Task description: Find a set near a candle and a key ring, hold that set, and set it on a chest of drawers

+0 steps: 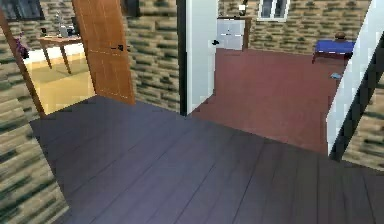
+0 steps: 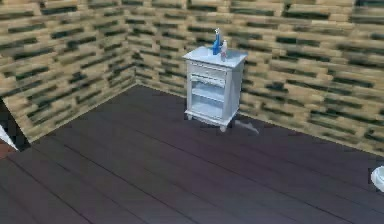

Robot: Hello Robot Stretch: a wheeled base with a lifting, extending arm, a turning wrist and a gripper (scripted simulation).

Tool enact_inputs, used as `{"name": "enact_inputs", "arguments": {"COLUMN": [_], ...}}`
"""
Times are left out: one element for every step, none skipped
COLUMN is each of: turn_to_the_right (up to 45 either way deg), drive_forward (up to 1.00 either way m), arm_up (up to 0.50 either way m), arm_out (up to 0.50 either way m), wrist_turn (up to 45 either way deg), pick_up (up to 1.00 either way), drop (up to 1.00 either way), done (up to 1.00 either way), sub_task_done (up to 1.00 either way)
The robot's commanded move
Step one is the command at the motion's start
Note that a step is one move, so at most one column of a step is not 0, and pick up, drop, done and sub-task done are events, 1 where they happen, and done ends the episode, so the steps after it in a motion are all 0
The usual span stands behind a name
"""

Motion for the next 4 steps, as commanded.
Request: {"name": "enact_inputs", "arguments": {"turn_to_the_right": [-18.0, 0.0, -3.0, 0.0], "drive_forward": [0.00, 1.00, 0.00, 0.45], "arm_up": [0.00, 0.00, 0.00, 0.00], "arm_out": [0.00, 0.00, 0.00, 0.00], "wrist_turn": [0.0, 0.0, 0.0, 0.0], "pick_up": [0.00, 0.00, 0.00, 0.00], "drop": [0.00, 0.00, 0.00, 0.00], "done": [0.00, 0.00, 0.00, 0.00], "sub_task_done": [0.00, 0.00, 0.00, 0.00]}}
